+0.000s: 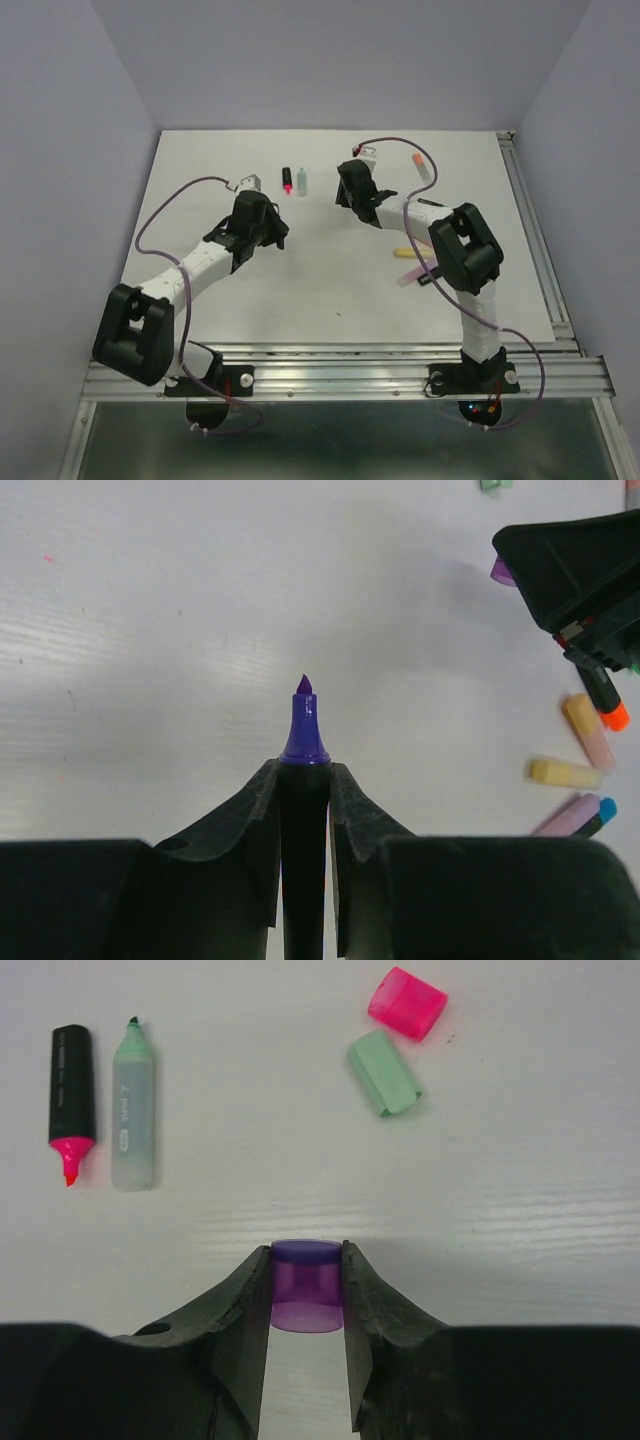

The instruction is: Open the pen caps

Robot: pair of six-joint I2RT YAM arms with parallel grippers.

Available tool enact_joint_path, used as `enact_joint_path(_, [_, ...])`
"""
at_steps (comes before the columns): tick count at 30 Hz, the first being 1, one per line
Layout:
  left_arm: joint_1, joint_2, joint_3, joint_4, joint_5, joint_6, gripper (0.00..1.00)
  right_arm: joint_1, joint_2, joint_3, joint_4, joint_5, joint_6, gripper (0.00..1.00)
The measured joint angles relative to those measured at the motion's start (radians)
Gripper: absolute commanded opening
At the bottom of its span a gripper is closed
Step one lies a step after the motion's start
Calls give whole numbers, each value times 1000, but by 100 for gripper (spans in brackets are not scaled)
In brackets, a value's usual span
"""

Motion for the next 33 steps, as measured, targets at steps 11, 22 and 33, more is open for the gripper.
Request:
enact_joint_path(11, [131,449,425,-54,1,107,0,-72,153,145,-98,47,-103,17])
enact_joint_path(22, [187,726,779,-218,-36,195,0,-76,174,158,-104,36,-140,66])
enact_joint_path(33, [208,934,1046,-335,-90,240,1,-76,88,99,-146,19,-143,97])
